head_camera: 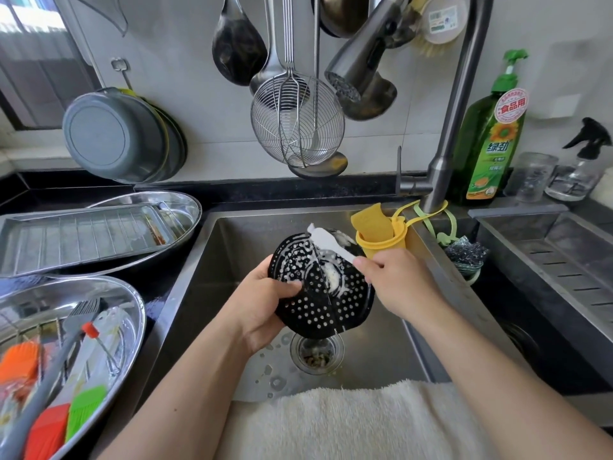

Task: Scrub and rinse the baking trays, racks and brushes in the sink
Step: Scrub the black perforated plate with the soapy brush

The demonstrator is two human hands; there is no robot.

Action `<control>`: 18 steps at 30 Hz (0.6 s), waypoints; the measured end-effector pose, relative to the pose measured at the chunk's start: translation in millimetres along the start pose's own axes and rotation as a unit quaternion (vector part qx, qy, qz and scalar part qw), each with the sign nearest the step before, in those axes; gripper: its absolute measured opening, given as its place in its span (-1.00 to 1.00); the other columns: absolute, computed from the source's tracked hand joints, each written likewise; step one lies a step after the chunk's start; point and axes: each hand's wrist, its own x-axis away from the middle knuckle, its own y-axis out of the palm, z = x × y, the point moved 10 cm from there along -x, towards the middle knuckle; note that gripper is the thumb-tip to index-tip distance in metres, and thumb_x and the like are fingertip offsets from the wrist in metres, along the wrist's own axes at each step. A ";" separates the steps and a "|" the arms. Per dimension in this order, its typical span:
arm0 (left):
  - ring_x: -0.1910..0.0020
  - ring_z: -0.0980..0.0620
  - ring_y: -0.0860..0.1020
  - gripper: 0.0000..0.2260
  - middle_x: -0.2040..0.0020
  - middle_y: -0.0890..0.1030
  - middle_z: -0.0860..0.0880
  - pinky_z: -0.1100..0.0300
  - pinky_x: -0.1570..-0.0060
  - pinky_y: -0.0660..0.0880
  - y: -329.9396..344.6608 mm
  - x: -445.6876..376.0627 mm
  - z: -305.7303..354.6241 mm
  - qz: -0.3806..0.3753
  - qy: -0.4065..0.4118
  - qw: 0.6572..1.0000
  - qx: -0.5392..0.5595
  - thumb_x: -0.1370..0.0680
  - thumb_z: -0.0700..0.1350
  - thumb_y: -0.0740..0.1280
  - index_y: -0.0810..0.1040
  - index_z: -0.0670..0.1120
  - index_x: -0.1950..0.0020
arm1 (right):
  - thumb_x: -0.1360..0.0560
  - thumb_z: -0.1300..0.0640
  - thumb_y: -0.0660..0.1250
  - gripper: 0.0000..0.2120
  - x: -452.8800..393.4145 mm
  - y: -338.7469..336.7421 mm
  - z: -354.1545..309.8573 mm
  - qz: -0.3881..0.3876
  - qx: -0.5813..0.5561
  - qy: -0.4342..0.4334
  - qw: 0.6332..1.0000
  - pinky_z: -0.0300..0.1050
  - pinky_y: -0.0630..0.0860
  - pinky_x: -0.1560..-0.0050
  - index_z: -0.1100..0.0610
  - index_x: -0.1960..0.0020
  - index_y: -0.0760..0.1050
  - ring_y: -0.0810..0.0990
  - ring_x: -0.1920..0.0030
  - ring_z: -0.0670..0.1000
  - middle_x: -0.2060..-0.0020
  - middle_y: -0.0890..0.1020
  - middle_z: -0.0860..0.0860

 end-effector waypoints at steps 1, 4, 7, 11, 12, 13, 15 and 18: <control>-0.20 -0.22 0.66 -0.59 -0.19 0.70 -0.22 -0.12 -0.07 0.63 -2.5 -0.7 0.5 0.012 0.002 1.000 0.006 -0.61 -0.47 0.17 0.57 -0.12 -0.32 | -0.62 -0.18 0.24 -0.50 -1.6 -5.0 3.9 0.005 0.007 0.009 1.000 -0.08 0.37 0.30 0.21 0.25 0.55 0.49 0.34 0.10 0.41 0.52 0.05; -0.14 -0.21 0.68 -0.75 -0.12 0.73 -0.21 -0.10 -0.06 0.63 -12.7 -3.0 2.5 0.057 0.012 0.998 0.014 -0.69 -0.35 0.19 0.59 -0.13 -0.24 | -0.63 -0.16 0.25 -0.52 -3.3 -12.7 20.2 0.008 0.019 0.045 0.999 -0.07 0.43 0.26 0.18 0.27 0.56 0.56 0.26 0.13 0.34 0.58 0.08; -0.10 -0.18 0.70 -0.78 -0.09 0.74 -0.19 -0.09 -0.05 0.63 -13.3 -2.1 1.6 0.077 0.014 0.997 0.003 -0.70 -0.32 0.21 0.60 -0.13 -0.21 | -0.62 -0.18 0.25 -0.51 -1.0 1.1 10.4 -0.017 0.015 0.022 0.999 -0.04 0.46 0.25 0.21 0.20 0.60 0.58 0.24 0.18 0.31 0.62 0.14; -0.11 -0.18 0.70 -0.79 -0.08 0.74 -0.16 -0.13 -0.12 0.63 -22.6 -1.9 7.8 0.110 0.034 0.993 0.010 -0.70 -0.30 0.23 0.61 -0.13 -0.22 | -0.62 -0.19 0.25 -0.52 -4.9 -8.7 18.4 -0.014 0.021 0.054 0.998 -0.07 0.46 0.23 0.18 0.22 0.60 0.58 0.26 0.13 0.33 0.61 0.09; -0.11 -0.17 0.70 -0.80 -0.09 0.74 -0.16 -0.13 -0.13 0.63 -26.7 -2.3 10.1 0.123 0.043 0.991 0.016 -0.70 -0.29 0.23 0.61 -0.13 -0.22 | -0.62 -0.19 0.26 -0.52 -4.9 -9.8 24.5 -0.018 0.024 0.066 0.997 -0.05 0.52 0.18 0.17 0.23 0.60 0.60 0.24 0.14 0.31 0.63 0.10; -0.11 -0.17 0.70 -0.80 -0.09 0.74 -0.15 -0.13 -0.12 0.63 -30.1 -2.9 11.8 0.134 0.050 0.989 0.022 -0.70 -0.27 0.23 0.61 -0.13 -0.22 | -0.61 -0.19 0.27 -0.52 -4.1 -7.8 28.3 -0.027 0.025 0.072 0.997 -0.01 0.56 0.12 0.17 0.22 0.61 0.62 0.21 0.16 0.30 0.64 0.11; -0.10 -0.16 0.71 -0.80 -0.09 0.74 -0.15 -0.12 -0.11 0.63 -33.1 -2.8 12.8 0.142 0.057 0.988 0.029 -0.71 -0.26 0.23 0.61 -0.13 -0.23 | -0.61 -0.19 0.28 -0.53 -1.9 -1.2 27.0 -0.045 0.020 0.072 0.996 0.02 0.58 0.07 0.17 0.21 0.64 0.64 0.20 0.18 0.28 0.66 0.13; -0.10 -0.15 0.71 -0.80 -0.09 0.74 -0.14 -0.12 -0.11 0.63 -30.6 -2.3 13.0 0.137 0.062 0.988 0.021 -0.71 -0.25 0.22 0.61 -0.12 -0.23 | -0.61 -0.18 0.28 -0.54 -3.4 -4.7 25.7 -0.044 0.001 0.077 0.996 -0.01 0.57 0.07 0.16 0.22 0.64 0.63 0.20 0.16 0.27 0.66 0.11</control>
